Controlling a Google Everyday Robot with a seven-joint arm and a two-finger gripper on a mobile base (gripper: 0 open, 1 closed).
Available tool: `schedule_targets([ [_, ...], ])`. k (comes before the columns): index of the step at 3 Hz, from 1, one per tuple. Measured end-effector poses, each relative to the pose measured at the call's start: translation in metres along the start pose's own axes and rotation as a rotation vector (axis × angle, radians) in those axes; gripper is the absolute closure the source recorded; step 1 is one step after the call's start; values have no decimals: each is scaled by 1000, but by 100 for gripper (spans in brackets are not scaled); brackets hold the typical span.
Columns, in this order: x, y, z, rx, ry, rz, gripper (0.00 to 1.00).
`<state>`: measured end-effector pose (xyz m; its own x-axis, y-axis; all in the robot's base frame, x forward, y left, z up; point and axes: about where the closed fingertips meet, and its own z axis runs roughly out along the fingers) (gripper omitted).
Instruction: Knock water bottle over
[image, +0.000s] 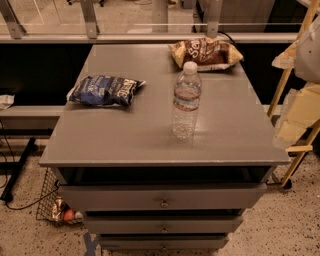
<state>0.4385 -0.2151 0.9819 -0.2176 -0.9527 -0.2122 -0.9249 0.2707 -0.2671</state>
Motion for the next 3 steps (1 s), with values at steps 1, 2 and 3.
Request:
schedule_targets([
  [1, 0, 0, 0, 0, 0, 0, 0],
  [2, -7, -13, 7, 20, -98, 10, 0],
  [3, -13, -31, 25, 28, -262, 37, 0],
])
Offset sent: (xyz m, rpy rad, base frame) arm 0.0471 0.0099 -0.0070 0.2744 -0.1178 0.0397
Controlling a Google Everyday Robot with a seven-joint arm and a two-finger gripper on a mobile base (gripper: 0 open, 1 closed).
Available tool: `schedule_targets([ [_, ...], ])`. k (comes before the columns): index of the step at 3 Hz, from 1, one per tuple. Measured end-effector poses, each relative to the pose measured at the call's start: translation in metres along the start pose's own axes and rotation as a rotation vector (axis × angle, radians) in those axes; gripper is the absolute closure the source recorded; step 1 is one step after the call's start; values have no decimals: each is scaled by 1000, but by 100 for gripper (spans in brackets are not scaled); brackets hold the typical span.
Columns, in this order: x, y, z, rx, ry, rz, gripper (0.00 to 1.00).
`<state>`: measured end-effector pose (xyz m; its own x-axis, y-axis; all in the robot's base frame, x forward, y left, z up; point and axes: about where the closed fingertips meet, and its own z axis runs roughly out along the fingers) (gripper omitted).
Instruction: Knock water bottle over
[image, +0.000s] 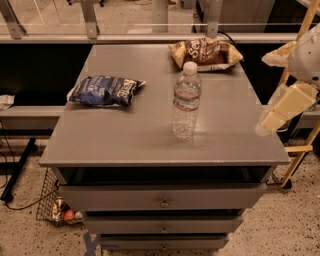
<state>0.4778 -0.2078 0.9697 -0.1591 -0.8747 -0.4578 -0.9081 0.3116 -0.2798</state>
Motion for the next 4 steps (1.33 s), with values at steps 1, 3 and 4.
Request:
schedule_targets([
  [1, -6, -15, 23, -24, -155, 25, 0],
  [3, -42, -20, 68, -140, -434, 30, 0],
  [4, -67, -18, 78, -182, -525, 5, 0],
])
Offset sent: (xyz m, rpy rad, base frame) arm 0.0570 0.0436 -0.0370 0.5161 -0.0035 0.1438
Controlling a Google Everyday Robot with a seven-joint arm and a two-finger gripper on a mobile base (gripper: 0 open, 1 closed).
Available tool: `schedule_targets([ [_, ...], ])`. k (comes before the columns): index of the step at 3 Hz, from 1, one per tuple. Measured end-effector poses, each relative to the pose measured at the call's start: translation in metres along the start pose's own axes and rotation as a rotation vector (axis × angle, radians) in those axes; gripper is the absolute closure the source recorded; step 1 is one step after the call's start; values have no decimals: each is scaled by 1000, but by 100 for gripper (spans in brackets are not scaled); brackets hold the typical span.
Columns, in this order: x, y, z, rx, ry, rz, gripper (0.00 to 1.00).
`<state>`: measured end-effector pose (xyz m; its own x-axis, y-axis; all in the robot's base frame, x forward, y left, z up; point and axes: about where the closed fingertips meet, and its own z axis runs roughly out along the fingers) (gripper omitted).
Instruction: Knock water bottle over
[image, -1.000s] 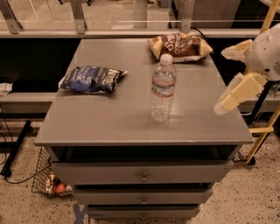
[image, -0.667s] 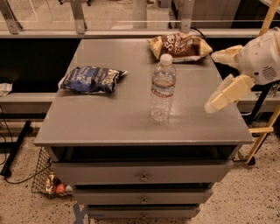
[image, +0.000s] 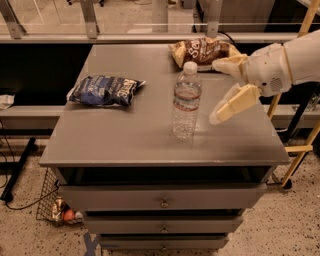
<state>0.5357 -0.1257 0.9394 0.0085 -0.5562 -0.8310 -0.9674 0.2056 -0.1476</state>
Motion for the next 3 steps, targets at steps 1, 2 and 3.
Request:
schedule_targets([
  [1, -21, 5, 17, -40, -70, -31, 0],
  [2, -32, 9, 31, -79, -119, -41, 0],
  [3, -36, 13, 42, -111, -146, -39, 18],
])
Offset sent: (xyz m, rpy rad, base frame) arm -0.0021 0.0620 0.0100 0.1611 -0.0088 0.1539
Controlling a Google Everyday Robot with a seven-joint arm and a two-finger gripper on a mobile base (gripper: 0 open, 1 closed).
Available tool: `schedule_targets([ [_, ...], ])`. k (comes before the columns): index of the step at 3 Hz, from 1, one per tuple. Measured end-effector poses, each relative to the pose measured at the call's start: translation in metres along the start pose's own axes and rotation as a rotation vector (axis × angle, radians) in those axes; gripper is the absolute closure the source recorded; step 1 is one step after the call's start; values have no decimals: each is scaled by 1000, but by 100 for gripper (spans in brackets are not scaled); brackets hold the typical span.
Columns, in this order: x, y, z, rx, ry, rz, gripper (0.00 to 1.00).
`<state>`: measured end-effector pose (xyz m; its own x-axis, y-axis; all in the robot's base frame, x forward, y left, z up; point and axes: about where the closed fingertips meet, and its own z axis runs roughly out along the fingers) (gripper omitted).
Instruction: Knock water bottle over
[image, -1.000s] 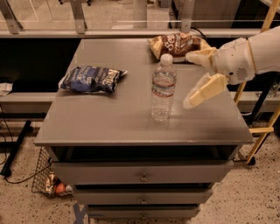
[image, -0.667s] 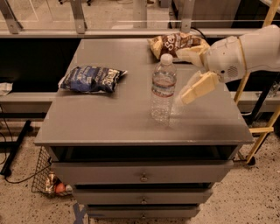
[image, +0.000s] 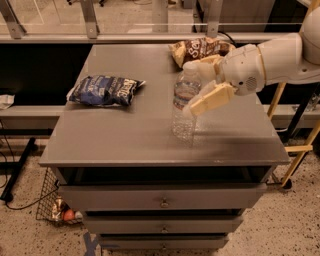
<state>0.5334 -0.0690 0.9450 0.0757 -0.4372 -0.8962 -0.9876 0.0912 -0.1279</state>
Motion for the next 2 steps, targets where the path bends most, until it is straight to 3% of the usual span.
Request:
schedule_targets([
  [1, 1, 1, 9, -23, -19, 6, 49],
  [2, 2, -1, 9, -25, -21, 3, 70],
])
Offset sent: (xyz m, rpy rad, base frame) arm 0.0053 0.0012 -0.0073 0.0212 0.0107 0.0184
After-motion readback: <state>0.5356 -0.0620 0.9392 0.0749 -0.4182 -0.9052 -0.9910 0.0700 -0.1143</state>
